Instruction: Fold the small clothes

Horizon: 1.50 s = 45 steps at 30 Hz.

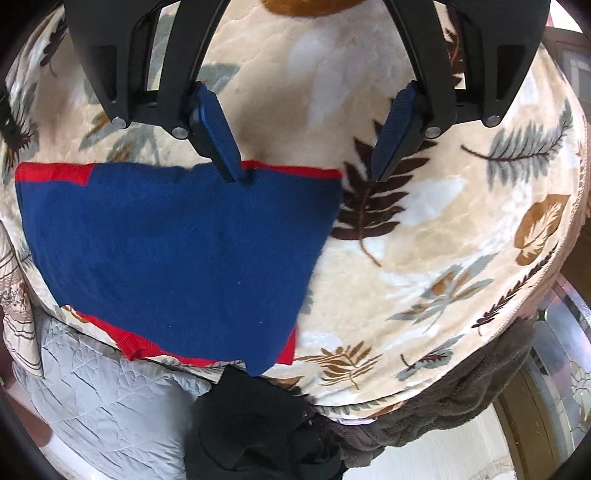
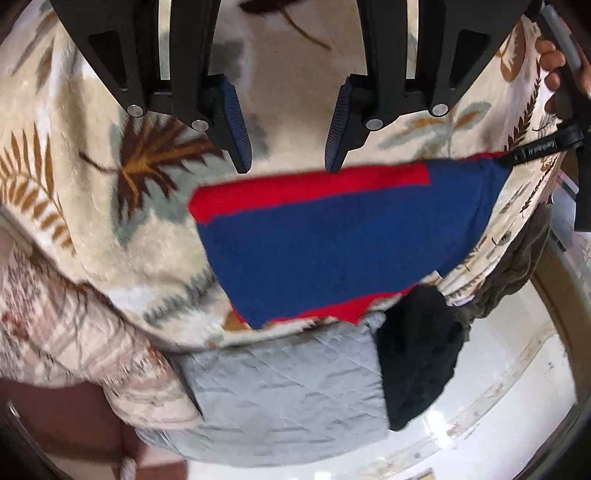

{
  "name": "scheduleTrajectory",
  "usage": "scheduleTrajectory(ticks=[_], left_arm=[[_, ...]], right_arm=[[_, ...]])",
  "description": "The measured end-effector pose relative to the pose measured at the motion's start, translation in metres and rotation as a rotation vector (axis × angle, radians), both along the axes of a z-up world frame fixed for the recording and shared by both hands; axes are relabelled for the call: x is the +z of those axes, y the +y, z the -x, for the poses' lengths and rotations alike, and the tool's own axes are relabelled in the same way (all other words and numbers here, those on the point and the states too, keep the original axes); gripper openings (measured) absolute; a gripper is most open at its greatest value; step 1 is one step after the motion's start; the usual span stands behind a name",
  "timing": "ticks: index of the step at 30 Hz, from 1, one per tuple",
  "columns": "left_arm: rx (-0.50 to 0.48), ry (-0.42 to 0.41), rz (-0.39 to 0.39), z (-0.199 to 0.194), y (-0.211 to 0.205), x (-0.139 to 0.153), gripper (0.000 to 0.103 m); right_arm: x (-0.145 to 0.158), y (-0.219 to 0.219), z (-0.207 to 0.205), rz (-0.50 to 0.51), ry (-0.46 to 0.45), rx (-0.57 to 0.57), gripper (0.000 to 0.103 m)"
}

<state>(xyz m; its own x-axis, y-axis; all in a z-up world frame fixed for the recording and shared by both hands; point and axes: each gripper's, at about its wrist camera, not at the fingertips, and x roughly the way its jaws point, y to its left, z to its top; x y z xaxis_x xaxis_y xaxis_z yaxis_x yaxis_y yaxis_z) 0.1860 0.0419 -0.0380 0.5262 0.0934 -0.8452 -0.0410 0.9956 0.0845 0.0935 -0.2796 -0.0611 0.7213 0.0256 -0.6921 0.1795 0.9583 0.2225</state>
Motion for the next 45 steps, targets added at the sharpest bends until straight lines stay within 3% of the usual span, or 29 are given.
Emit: scheduleTrajectory(ticks=[3,9,16,22,27,30,34,37,41,43,44,45], left_arm=[[0.004,0.01,-0.038,-0.003,0.0,-0.002,0.073],[0.031,0.023,-0.062,-0.015,0.0,-0.007,0.073],[0.031,0.008,-0.069,-0.032,-0.001,-0.004,0.073],[0.037,0.008,-0.057,-0.051,0.014,0.002,0.073],[0.092,0.104,0.173,-0.082,0.064,0.002,0.073],[0.113,0.164,0.268,-0.1,0.086,-0.002,0.073],[0.091,0.228,0.349,-0.12,0.098,-0.004,0.073],[0.06,0.268,0.414,-0.135,0.103,-0.004,0.073],[0.023,0.296,0.46,-0.151,0.104,-0.004,0.073],[0.012,0.305,0.506,-0.157,0.104,-0.005,0.073],[0.001,0.315,0.549,-0.161,0.101,-0.007,0.073],[-0.005,0.323,0.578,-0.165,0.1,-0.008,0.073]], right_arm=[[-0.001,0.008,-0.017,-0.003,-0.001,-0.012,0.055],[-0.011,0.027,-0.035,0.013,0.049,0.003,0.055],[0.0,0.086,-0.028,0.19,-0.034,0.189,0.058],[-0.001,0.134,-0.026,0.269,-0.1,0.351,0.064],[-0.012,0.175,-0.027,0.333,-0.098,0.493,0.065],[-0.017,0.212,-0.034,0.437,-0.112,0.584,0.067],[-0.031,0.256,-0.055,0.617,-0.082,0.648,0.069],[-0.046,0.278,-0.067,0.787,-0.062,0.633,0.069],[-0.049,0.286,-0.079,0.859,-0.071,0.596,0.067],[-0.052,0.289,-0.08,0.91,-0.094,0.593,0.052],[-0.053,0.29,-0.082,0.929,-0.093,0.595,0.029],[-0.056,0.291,-0.082,0.959,-0.098,0.593,0.022]])
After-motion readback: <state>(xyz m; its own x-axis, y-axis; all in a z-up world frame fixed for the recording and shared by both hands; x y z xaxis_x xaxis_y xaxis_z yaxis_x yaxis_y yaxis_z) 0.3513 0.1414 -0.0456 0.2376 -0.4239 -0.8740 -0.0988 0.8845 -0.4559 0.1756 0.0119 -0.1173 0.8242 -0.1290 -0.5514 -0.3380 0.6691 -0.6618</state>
